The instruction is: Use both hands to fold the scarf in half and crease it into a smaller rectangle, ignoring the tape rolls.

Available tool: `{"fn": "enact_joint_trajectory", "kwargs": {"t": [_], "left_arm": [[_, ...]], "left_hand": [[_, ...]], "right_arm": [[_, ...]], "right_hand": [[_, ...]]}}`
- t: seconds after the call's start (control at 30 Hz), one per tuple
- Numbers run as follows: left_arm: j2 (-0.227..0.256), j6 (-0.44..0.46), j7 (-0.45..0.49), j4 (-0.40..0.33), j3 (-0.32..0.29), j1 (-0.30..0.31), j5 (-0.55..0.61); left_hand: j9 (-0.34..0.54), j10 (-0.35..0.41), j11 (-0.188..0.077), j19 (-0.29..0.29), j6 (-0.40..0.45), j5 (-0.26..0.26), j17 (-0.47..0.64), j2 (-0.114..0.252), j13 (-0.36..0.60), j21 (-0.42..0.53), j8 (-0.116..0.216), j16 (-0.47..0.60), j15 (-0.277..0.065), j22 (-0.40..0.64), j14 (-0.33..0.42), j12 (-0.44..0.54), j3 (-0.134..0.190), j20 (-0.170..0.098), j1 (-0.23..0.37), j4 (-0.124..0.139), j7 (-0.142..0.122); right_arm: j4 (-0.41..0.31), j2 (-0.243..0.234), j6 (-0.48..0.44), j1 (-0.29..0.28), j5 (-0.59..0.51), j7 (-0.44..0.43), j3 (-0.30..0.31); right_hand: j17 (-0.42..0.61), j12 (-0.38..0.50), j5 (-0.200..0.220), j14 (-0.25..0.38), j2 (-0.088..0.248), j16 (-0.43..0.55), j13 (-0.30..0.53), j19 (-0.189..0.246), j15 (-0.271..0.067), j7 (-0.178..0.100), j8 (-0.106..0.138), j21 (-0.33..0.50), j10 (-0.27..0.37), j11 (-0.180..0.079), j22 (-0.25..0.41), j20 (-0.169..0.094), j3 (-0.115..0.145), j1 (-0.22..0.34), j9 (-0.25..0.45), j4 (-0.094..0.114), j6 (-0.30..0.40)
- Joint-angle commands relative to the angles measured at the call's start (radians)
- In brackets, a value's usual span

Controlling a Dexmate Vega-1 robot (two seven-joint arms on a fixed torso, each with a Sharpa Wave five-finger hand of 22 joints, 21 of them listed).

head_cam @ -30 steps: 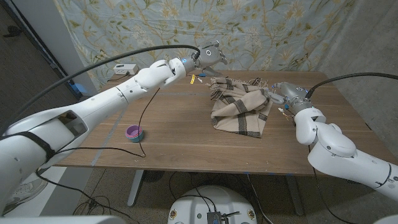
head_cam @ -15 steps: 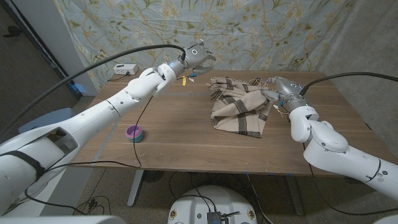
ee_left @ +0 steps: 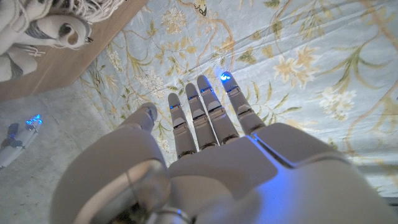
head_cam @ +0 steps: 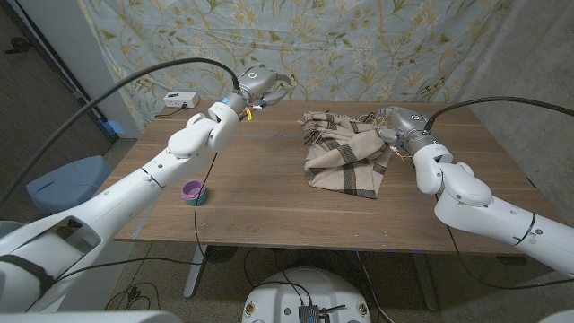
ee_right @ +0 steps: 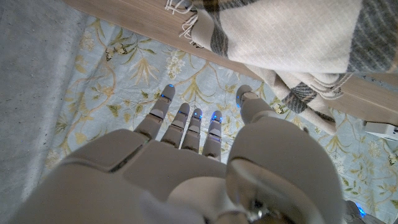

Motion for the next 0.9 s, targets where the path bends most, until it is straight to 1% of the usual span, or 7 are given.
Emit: {"fn": "enact_joint_trajectory", "kwargs": {"t": [0.03,0.13,0.23,0.27,0.37,0.53,0.9], "left_arm": [[-0.006,0.109,0.019,-0.106,-0.142,0.15,-0.281],[-0.002,0.121,0.007,-0.126,-0.183,0.185,-0.377],[0.009,0.136,0.012,-0.138,-0.196,0.2,-0.419],[0.009,0.142,0.013,-0.149,-0.218,0.221,-0.458],[0.017,0.15,0.03,-0.165,-0.242,0.253,-0.512],[0.031,0.163,0.064,-0.191,-0.262,0.297,-0.567],[0.043,0.123,0.127,-0.214,-0.297,0.357,-0.686]], "left_hand": [[0.003,0.011,0.018,0.023,0.004,-0.013,0.006,0.008,0.006,0.015,0.0,0.011,0.015,0.005,0.03,0.004,0.015,0.007,-0.007,0.005,0.024],[0.003,0.017,0.029,0.029,0.005,-0.019,0.007,0.009,0.006,0.021,0.001,0.013,0.026,0.006,0.038,0.006,0.021,0.011,-0.012,0.009,0.034],[0.003,0.019,0.037,0.032,0.005,-0.022,0.008,0.012,0.006,0.025,0.001,0.013,0.038,0.007,0.041,0.005,0.028,0.017,-0.016,0.013,0.05],[0.003,0.022,0.04,0.034,0.005,-0.023,0.009,0.012,0.006,0.027,0.001,0.013,0.04,0.008,0.045,0.006,0.03,0.018,-0.016,0.014,0.052],[0.003,0.046,0.055,0.037,0.017,-0.026,0.01,0.013,0.007,0.034,0.005,0.017,0.047,0.009,0.059,0.014,0.042,0.022,-0.022,0.021,0.067],[0.002,0.05,0.058,0.036,0.021,-0.028,0.01,0.012,0.007,0.037,0.006,0.017,0.053,0.01,0.063,0.014,0.048,0.029,-0.025,0.024,0.077],[0.002,0.052,0.074,0.016,0.025,-0.031,0.013,0.01,0.007,0.036,0.006,0.016,0.072,0.012,0.065,0.012,0.056,0.046,-0.037,0.033,0.094]], "right_arm": [[0.136,0.031,0.099,0.108,-0.138,0.123,-0.079],[0.17,0.043,0.115,0.142,-0.194,0.182,-0.108],[0.189,0.053,0.132,0.146,-0.226,0.196,-0.11],[0.208,0.064,0.139,0.155,-0.252,0.196,-0.122],[0.243,0.086,0.161,0.165,-0.28,0.198,-0.126],[0.295,0.113,0.192,0.187,-0.36,0.206,-0.148],[0.375,0.15,0.274,0.245,-0.515,0.328,-0.193]], "right_hand": [[0.005,0.001,-0.003,-0.003,-0.001,0.012,0.006,0.009,-0.049,-0.018,0.008,-0.002,0.003,-0.01,0.002,-0.01,0.011,0.026,0.003,-0.004,0.007],[0.006,-0.006,-0.004,-0.014,-0.007,0.011,0.006,0.009,-0.052,-0.026,0.002,-0.006,-0.019,-0.012,0.002,-0.012,0.017,0.051,0.003,-0.011,-0.014],[0.006,-0.011,-0.005,-0.03,-0.014,0.007,0.007,0.007,-0.048,-0.037,-0.002,-0.01,-0.038,-0.016,0.002,-0.016,0.019,0.072,0.004,-0.015,-0.031],[0.006,-0.012,-0.005,-0.033,-0.015,0.008,0.007,0.004,-0.051,-0.05,-0.003,-0.013,-0.046,-0.022,0.002,-0.019,0.02,0.082,0.004,-0.015,-0.038],[0.008,-0.011,-0.004,-0.035,-0.007,0.011,0.007,0.006,-0.057,-0.071,-0.001,-0.015,-0.052,-0.033,0.003,-0.029,0.025,0.104,0.004,-0.012,-0.044],[0.015,-0.005,-0.004,-0.035,0.005,0.019,0.008,0.01,-0.072,-0.094,0.004,-0.017,-0.05,-0.048,0.004,-0.043,0.032,0.13,0.005,-0.004,-0.04],[0.019,-0.01,-0.002,-0.061,-0.009,0.019,0.008,-0.007,-0.083,-0.102,0.005,-0.03,-0.08,-0.082,0.004,-0.049,0.037,0.194,0.005,-0.011,-0.045]]}}
